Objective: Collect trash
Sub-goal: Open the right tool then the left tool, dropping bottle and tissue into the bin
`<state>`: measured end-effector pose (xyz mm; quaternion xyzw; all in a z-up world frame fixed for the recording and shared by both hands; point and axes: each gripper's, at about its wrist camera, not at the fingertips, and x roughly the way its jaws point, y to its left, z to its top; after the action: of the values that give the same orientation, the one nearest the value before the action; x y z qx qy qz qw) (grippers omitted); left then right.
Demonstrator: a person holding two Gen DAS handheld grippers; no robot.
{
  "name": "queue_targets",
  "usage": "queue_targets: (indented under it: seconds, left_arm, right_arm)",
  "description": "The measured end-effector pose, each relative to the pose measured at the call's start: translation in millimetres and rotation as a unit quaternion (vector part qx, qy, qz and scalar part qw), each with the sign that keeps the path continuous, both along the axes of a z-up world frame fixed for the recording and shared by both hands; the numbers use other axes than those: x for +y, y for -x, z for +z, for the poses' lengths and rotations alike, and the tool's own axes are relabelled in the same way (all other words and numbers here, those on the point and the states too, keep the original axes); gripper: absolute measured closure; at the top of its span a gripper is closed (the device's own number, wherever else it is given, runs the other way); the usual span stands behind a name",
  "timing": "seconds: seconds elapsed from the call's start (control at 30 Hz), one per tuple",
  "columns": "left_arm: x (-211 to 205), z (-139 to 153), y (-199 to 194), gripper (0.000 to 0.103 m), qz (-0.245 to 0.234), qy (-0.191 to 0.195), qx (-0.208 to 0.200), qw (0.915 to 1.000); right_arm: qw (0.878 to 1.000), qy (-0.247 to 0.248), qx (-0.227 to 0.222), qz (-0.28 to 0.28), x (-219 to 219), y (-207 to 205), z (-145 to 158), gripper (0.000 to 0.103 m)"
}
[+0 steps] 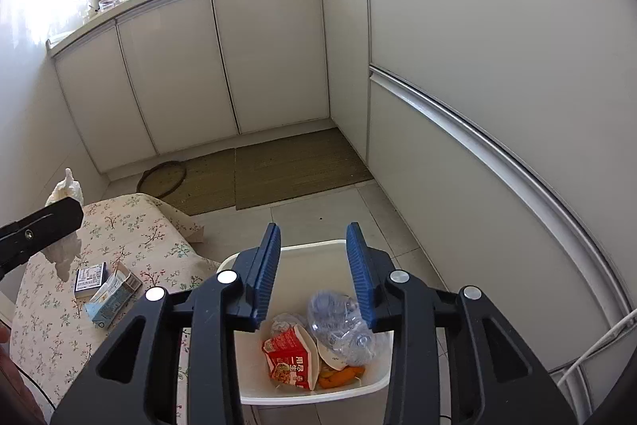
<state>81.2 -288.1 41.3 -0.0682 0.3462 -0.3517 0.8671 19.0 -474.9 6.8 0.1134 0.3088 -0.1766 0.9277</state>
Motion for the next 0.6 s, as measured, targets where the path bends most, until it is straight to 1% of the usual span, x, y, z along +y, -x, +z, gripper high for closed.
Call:
queue_targets:
  seconds: [0.07,0.13,0.27,0.33,0.37,0.4,0.47,0.5,0.53,0.57,0.6]
  left_arm:
    - [-11.2,-2.9,2.8,0.074,-0.008,-0.004,-0.004,1.0]
    - [-21.2,-6.5,3.5,0.074,-0.01,-0.004,-0.005,0.9999]
    - [-41.5,-17.0,0.4,0.074,-0.02,-0.004,0.01,0.9997]
    - [-55.6,-24.4,0.9,0.074,-0.03,-0.01,0.012,0.9994]
    - [-61.3,-27.2,1.2,0.074,-0.034,-0.013,0.014,0.9992]
    - [-68.5,-31.4,1.1,0.073,-0.039,-0.018,0.016,0.9989]
    - [-79.0,-37.4,1.1,0.073,-0.044,-0.028,0.018,0.9985]
    - [-84.2,-40.8,0.8,0.071,-0.047,-0.033,0.02,0.9981]
    - [-88.4,-42.9,0.7,0.067,-0.049,-0.038,0.02,0.9978]
    - [-91.8,-44.7,0.6,0.053,-0.049,-0.045,0.02,0.9976]
    - [-94.0,-45.8,0.4,0.036,-0.046,-0.05,0.018,0.9975]
  right_arm:
    - [1.0,0.005,-0.001,-0.013,-7.8,5.6,-0.9,0.051]
    - [1.0,0.007,-0.002,-0.025,-14.3,11.9,-1.1,0.05]
    - [0.998,0.011,0.003,-0.062,-36.5,24.8,-5.2,0.05]
    - [0.996,0.014,0.009,-0.089,-46.9,30.5,-7.6,0.044]
    - [0.994,0.018,0.012,-0.103,-50.3,34.3,-8.6,0.037]
    - [0.993,0.023,0.014,-0.118,-53.1,35.9,-8.8,0.033]
    - [0.989,0.033,0.015,-0.143,-59.5,40.4,-8.8,0.032]
    - [0.987,0.037,0.017,-0.153,-62.7,42.8,-9.0,0.029]
    - [0.986,0.04,0.018,-0.164,-65.5,45.6,-9.6,0.027]
    - [0.984,0.043,0.018,-0.172,-67.4,46.8,-10.1,0.022]
    - [0.982,0.047,0.018,-0.182,-69.2,48.9,-10.4,0.02]
